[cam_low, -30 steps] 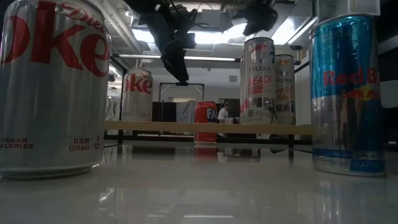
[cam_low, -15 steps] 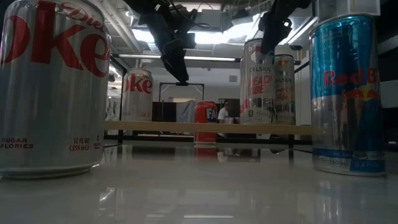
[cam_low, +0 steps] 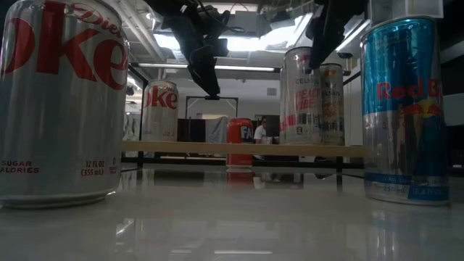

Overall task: Place canned beverage on shelf
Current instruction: Put the top left white-pink soda can on the shelf aligned with other white-pink soda can, then put the top middle red soda can on the shelf

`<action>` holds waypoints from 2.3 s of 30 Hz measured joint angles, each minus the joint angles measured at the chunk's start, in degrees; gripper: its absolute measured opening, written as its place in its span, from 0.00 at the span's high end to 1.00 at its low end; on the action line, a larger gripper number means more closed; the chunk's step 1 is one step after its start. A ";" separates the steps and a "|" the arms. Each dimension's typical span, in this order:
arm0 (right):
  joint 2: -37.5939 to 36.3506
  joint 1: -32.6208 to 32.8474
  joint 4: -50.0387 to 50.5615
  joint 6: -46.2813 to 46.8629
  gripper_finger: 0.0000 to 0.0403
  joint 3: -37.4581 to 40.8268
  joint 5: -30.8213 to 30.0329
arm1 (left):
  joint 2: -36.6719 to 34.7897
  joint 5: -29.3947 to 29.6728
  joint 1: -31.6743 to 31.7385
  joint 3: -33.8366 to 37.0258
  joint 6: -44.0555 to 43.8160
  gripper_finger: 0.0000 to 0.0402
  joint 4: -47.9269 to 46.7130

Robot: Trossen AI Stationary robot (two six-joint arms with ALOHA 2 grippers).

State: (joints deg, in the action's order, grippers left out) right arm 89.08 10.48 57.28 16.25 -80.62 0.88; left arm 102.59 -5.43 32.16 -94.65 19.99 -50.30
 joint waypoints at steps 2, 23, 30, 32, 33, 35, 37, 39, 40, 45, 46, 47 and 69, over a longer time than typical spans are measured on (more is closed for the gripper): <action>0.00 0.00 0.00 0.02 0.06 0.00 0.17 | 0.00 0.00 0.00 0.00 0.00 0.21 0.00; -4.77 -0.04 10.41 -12.48 0.06 -12.24 -5.52 | 0.05 0.09 -7.97 -0.02 -7.03 0.21 11.91; -10.05 -3.11 12.85 -13.95 0.06 -10.36 -8.67 | 0.11 5.72 -9.22 -0.02 -14.80 0.21 17.45; -12.19 -4.52 12.16 -14.55 0.06 -8.21 -8.69 | 0.23 6.56 -8.92 -0.02 -16.58 0.21 17.97; -13.43 -5.26 11.68 -14.68 0.06 -6.96 -8.73 | 0.33 6.67 -8.73 -0.02 -17.31 0.21 18.45; -15.66 -6.60 10.73 -14.80 0.06 -4.49 -8.73 | 0.64 6.67 -8.18 -0.02 -18.58 0.21 18.94; -18.22 -7.90 8.66 -14.80 0.06 -2.27 -8.69 | 1.32 6.71 -7.56 -0.09 -19.87 0.21 20.29; -20.60 -9.12 6.64 -15.17 0.06 -0.29 -8.71 | 2.41 6.68 -6.84 -0.09 -21.03 0.21 20.63; -21.76 -9.61 5.55 -15.32 0.06 0.42 -8.69 | 2.98 6.62 -6.47 -0.09 -21.42 0.21 20.98; -26.06 -12.11 2.78 -16.62 0.06 3.16 -8.81 | 4.95 6.75 -4.63 -0.07 -21.41 0.21 20.88; -26.51 -12.66 2.69 -16.74 0.06 3.38 -8.82 | 5.10 7.34 -4.41 -0.07 -21.40 0.21 20.99; -27.03 -13.03 2.40 -16.74 0.06 3.41 -8.84 | 5.16 8.22 -4.24 -0.07 -21.40 0.21 21.18; -27.36 -13.89 2.49 -16.79 0.06 3.48 -8.90 | 5.27 7.43 -3.98 -0.07 -19.37 0.21 20.58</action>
State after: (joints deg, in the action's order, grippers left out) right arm 61.71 -3.41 59.77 -0.54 -77.14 -8.02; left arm 107.85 2.00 28.19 -94.72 0.62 -29.72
